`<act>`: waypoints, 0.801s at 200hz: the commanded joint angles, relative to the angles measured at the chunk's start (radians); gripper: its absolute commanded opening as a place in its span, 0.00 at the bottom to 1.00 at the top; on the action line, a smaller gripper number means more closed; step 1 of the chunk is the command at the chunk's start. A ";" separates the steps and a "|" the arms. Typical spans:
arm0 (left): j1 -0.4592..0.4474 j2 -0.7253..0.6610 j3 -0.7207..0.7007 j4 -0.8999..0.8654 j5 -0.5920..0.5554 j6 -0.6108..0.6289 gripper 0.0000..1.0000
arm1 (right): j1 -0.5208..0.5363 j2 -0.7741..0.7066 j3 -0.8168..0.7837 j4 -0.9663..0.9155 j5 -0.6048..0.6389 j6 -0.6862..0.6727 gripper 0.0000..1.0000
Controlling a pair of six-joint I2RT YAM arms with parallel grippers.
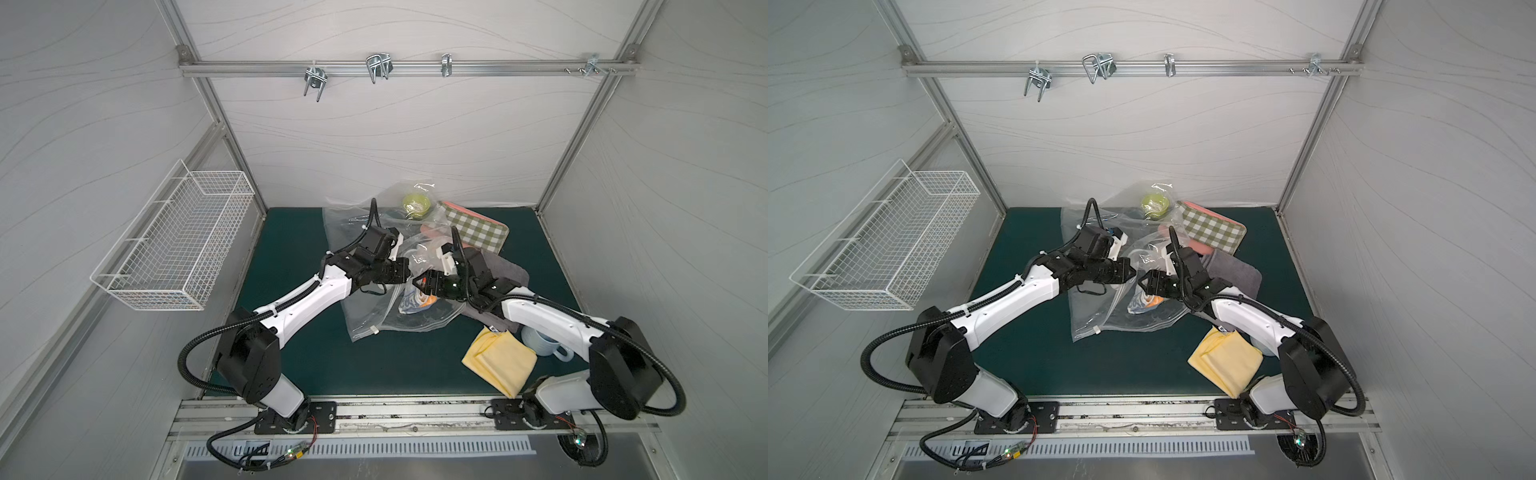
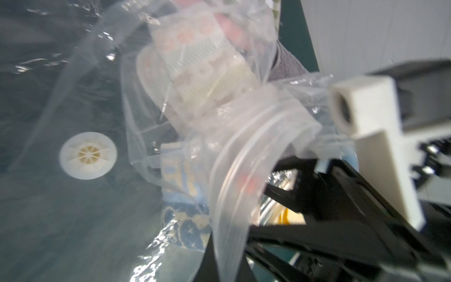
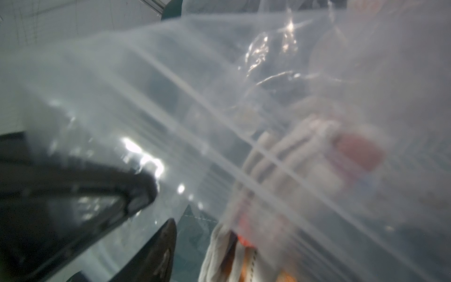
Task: Place the folded towel into the vacuum bag
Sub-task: Place the towel in the vacuum bag.
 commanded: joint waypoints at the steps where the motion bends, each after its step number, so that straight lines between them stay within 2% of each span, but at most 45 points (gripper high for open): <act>1: 0.010 -0.007 0.024 0.013 -0.075 -0.041 0.00 | 0.009 -0.103 0.039 -0.155 0.020 -0.080 0.74; 40: 0.010 0.018 0.015 0.037 -0.056 -0.069 0.00 | 0.010 -0.276 0.016 -0.297 0.069 -0.150 0.73; 66: 0.010 0.027 0.029 0.033 -0.050 -0.056 0.00 | 0.010 -0.374 -0.021 -0.375 0.171 -0.144 0.72; 86: 0.009 0.033 0.034 0.028 -0.054 -0.053 0.00 | 0.009 -0.417 -0.052 -0.412 0.188 -0.134 0.70; 123: 0.010 0.037 0.038 0.036 -0.034 -0.049 0.00 | 0.017 -0.397 -0.112 -0.394 0.175 -0.104 0.70; 160: 0.010 0.029 0.040 0.037 -0.024 -0.045 0.00 | 0.021 -0.253 -0.122 -0.291 0.212 -0.072 0.68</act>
